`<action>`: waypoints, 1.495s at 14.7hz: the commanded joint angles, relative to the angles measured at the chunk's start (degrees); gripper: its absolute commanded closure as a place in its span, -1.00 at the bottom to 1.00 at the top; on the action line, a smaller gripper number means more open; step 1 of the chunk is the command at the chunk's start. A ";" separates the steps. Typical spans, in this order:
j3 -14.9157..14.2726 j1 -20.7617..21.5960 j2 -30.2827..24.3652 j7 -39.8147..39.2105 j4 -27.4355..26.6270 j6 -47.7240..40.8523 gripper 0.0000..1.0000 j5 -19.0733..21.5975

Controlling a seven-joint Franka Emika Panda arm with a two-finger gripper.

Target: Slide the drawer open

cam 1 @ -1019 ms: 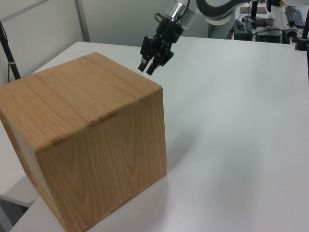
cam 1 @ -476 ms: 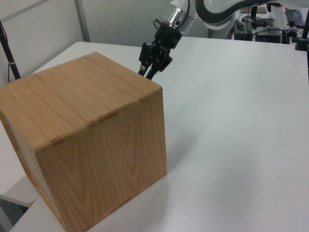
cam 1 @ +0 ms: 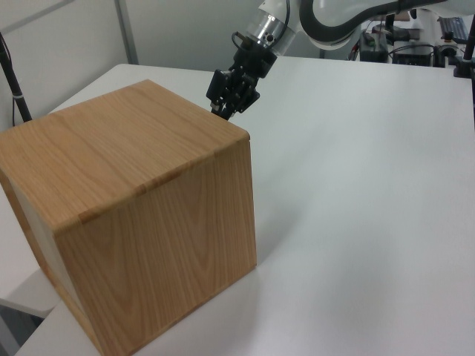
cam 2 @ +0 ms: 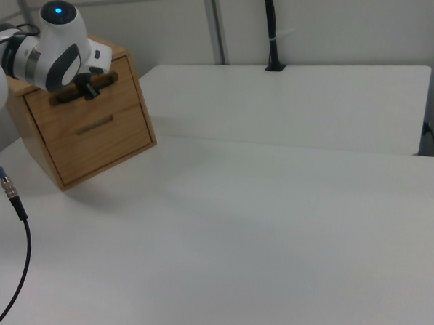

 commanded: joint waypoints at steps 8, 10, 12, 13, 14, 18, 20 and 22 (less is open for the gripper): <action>0.06 1.19 3.47 4.02 1.41 4.82 0.44 -1.10; 0.06 1.10 3.38 3.93 1.40 4.82 0.82 -1.10; 0.06 0.93 3.21 3.84 1.32 4.74 1.00 -1.19; 0.06 0.75 2.94 3.84 1.23 4.39 1.00 -1.36; 0.06 0.58 2.68 3.84 1.05 4.21 1.00 -1.97; 0.06 -1.35 0.75 3.49 -0.08 1.76 1.00 -3.91; 0.06 -2.32 -0.04 3.41 -0.53 -0.44 1.00 -3.91; 0.06 -2.94 -0.22 3.14 -0.53 -1.32 1.00 -4.00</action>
